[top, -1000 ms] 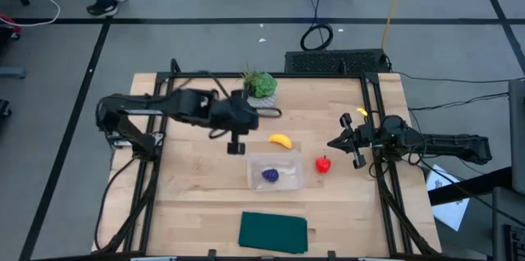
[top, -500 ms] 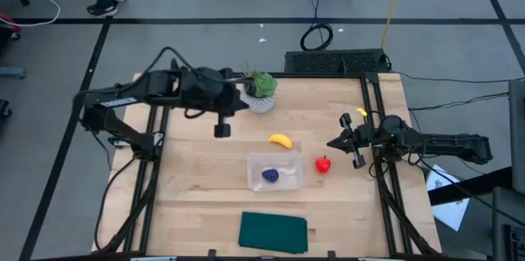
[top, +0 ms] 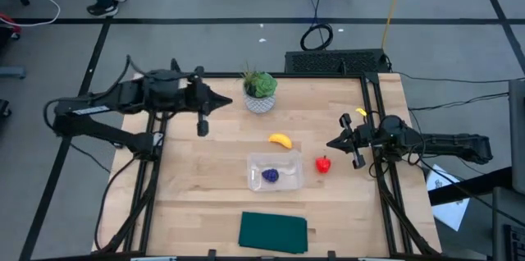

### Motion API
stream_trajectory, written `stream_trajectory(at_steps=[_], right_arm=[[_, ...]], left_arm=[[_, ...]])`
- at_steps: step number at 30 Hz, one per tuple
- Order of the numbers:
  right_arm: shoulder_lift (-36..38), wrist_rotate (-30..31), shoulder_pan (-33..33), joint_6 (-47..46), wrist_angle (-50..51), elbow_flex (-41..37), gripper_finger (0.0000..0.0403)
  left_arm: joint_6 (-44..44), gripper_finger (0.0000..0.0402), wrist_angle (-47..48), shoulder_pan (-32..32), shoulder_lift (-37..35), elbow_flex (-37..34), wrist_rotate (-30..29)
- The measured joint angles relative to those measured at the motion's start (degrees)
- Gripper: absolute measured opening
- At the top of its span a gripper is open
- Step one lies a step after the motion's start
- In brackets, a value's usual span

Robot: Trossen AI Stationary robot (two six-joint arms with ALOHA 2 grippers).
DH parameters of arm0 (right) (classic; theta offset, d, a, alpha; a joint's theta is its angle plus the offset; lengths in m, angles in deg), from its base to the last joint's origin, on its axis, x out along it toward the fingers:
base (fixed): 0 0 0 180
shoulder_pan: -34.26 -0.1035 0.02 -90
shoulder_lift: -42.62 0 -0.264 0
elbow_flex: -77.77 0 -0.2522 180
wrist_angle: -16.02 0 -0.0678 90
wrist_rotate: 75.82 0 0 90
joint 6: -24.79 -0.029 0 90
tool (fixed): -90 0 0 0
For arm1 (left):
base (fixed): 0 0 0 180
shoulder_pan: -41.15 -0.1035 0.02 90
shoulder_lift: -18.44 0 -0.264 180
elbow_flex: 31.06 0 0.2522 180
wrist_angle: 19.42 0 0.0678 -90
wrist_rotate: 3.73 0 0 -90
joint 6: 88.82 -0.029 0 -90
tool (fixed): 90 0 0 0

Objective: Pick and placing Produce into tupperware
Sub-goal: Put the banana into the transparent bin

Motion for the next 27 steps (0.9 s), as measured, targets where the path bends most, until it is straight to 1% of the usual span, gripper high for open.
stream_trajectory(at_steps=[6, 10, 16, 18, 21, 23, 25, 27], right_arm=[[-0.04, 0.0, 0.01, 0.0, -0.13, 0.0, 0.0], [-0.04, 0.02, -0.01, 0.02, -0.43, -0.01, 0.0], [-0.06, 0.04, -0.01, 0.02, -0.41, 0.0, 0.0], [-0.07, 0.04, 0.0, 0.02, -0.41, -0.01, 0.0], [-0.07, 0.07, 0.01, 0.02, -0.39, 0.0, 0.0], [-0.07, 0.06, -0.01, 0.02, -0.37, -0.02, 0.0], [-0.06, 0.07, -0.01, 0.02, -0.37, 0.0, 0.0], [-0.07, 0.07, 0.01, 0.02, -0.35, 0.0, 0.0]], left_arm=[[-0.31, 0.0001, -4.19, -1.35, -7.49, -6.46, 3.35], [0.29, 0.0001, -8.31, -1.32, -11.39, -11.18, 3.23], [2.52, 0.0004, -16.85, -1.3, -14.77, -20.31, 2.96], [3.45, 0.0004, -21.14, -1.32, -15.69, -23.75, 2.94], [3.62, 0.0005, -27.32, -1.34, -17.32, -27.95, 5.77], [3.58, 0.0005, -29.45, -1.27, -18.54, -30.14, 6.54], [3.03, 0.0002, -30.24, -1.27, -19.61, -32.16, 5.65], [2.51, 0.0002, -29.61, -1.32, -20.51, -33.85, 2.8]])
